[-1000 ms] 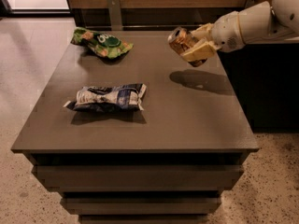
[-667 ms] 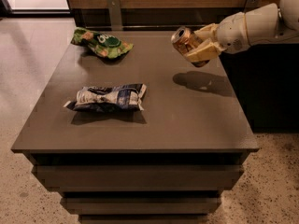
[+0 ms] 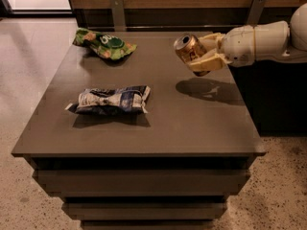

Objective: Place orange can upright

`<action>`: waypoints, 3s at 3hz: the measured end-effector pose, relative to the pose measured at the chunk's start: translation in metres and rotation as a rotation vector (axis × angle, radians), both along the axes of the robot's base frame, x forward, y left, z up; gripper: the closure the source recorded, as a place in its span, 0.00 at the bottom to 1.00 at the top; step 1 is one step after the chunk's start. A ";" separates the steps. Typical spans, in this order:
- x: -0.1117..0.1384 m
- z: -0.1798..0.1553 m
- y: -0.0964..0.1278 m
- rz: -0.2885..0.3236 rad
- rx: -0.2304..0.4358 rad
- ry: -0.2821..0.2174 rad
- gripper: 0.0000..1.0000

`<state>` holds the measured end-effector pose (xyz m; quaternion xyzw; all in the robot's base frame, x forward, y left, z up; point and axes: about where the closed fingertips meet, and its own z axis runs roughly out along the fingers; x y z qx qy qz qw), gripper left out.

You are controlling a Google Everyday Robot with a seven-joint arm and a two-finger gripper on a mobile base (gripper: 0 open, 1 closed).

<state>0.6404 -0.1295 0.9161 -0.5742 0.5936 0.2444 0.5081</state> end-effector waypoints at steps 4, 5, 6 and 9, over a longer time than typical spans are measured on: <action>-0.003 0.010 -0.030 -0.005 0.284 -0.050 1.00; 0.017 0.004 -0.044 -0.013 0.325 -0.032 1.00; 0.048 -0.011 -0.053 -0.011 0.343 -0.001 1.00; 0.063 0.007 -0.074 -0.027 0.342 -0.057 0.85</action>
Offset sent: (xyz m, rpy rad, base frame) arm -0.0275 -0.0107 0.0062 0.2307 -0.0503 -0.0025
